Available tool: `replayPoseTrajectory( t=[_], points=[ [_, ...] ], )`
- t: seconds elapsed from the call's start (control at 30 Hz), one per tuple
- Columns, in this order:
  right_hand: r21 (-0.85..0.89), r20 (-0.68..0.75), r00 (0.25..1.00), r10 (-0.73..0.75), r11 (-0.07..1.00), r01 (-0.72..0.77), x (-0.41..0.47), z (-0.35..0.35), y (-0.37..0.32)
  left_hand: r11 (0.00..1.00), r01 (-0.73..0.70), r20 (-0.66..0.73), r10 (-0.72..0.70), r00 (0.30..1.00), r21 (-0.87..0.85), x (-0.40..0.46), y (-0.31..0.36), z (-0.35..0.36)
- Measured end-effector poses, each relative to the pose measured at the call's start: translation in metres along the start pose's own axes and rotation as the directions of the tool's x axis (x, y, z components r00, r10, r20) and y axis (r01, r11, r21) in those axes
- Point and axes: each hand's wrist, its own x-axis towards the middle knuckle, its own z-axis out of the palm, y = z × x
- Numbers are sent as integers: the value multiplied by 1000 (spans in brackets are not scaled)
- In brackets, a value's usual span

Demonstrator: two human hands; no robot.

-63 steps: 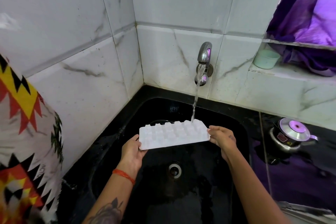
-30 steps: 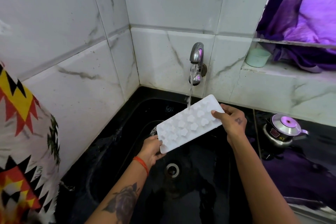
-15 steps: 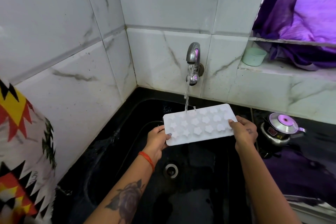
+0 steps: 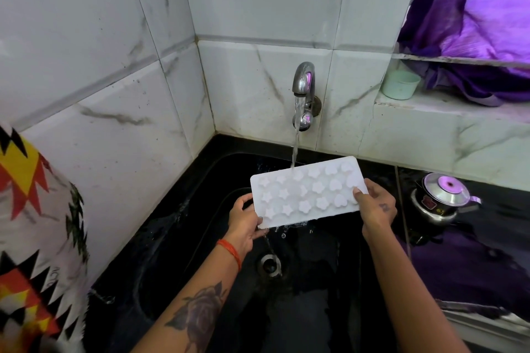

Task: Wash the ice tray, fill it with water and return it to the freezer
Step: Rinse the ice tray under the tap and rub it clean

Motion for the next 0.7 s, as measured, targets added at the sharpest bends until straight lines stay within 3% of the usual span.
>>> replayPoseTrajectory(
  t=[0.37,0.7],
  points=[
    [-62,164,971,-175,980,188,-11,23,-17,998,45,-151,-51,987,-45,8,-10,-16],
    [-163,202,979,-14,985,47,-11,29,4,999,-4,-289,-11,957,-52,16,-8,-39]
  ],
)
